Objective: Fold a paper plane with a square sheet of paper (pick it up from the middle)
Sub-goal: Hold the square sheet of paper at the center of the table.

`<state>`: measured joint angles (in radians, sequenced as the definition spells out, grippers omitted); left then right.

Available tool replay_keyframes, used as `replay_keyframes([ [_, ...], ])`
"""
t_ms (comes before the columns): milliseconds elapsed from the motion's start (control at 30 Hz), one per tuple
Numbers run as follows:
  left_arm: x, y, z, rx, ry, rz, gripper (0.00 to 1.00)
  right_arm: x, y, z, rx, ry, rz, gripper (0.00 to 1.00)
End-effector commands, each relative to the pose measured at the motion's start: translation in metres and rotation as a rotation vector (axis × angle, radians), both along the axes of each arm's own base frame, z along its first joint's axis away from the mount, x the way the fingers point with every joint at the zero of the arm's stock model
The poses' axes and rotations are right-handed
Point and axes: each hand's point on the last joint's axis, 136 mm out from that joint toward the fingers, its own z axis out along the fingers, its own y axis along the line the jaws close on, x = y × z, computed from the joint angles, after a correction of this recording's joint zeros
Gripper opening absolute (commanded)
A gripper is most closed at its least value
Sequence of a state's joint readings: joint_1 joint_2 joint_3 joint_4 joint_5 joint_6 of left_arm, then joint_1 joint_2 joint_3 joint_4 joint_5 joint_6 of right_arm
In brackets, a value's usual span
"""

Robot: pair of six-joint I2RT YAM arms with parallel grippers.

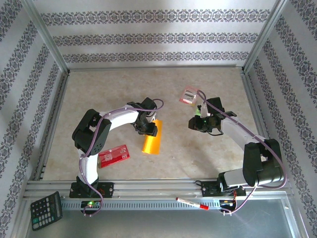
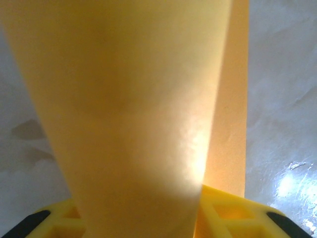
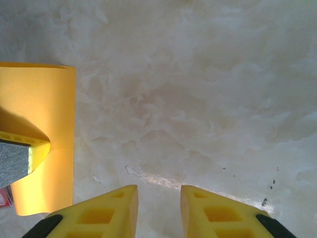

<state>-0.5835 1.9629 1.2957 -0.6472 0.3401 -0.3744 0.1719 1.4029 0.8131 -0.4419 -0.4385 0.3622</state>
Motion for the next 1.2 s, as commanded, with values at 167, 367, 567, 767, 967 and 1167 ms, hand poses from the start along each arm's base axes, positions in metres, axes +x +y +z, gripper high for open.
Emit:
replay_keyframes([
  [167,-0.0448,0.0583,-0.0390,0.269,0.168,0.027,0.36,-0.0036,-0.0018,0.0029,0.000,-0.009,0.007,0.29],
  [367,-0.0445,0.0585,-0.0397,0.270,0.166,0.029,0.34,-0.0034,-0.0022,0.0041,0.001,-0.013,0.006,0.29],
  [567,-0.0461,0.0588,-0.0424,0.269,0.172,0.034,0.34,-0.0040,-0.0018,0.0034,0.001,-0.011,0.006,0.29],
  [767,-0.0466,0.0592,-0.0439,0.271,0.175,0.036,0.34,-0.0039,-0.0014,0.0037,0.003,-0.010,0.008,0.29],
  [967,-0.0467,0.0591,-0.0449,0.271,0.175,0.036,0.34,-0.0036,-0.0017,0.0042,0.002,-0.013,0.006,0.29],
  [1167,-0.0474,0.0598,-0.0462,0.276,0.180,0.031,0.32,-0.0037,-0.0015,0.0042,0.003,-0.011,0.007,0.29],
])
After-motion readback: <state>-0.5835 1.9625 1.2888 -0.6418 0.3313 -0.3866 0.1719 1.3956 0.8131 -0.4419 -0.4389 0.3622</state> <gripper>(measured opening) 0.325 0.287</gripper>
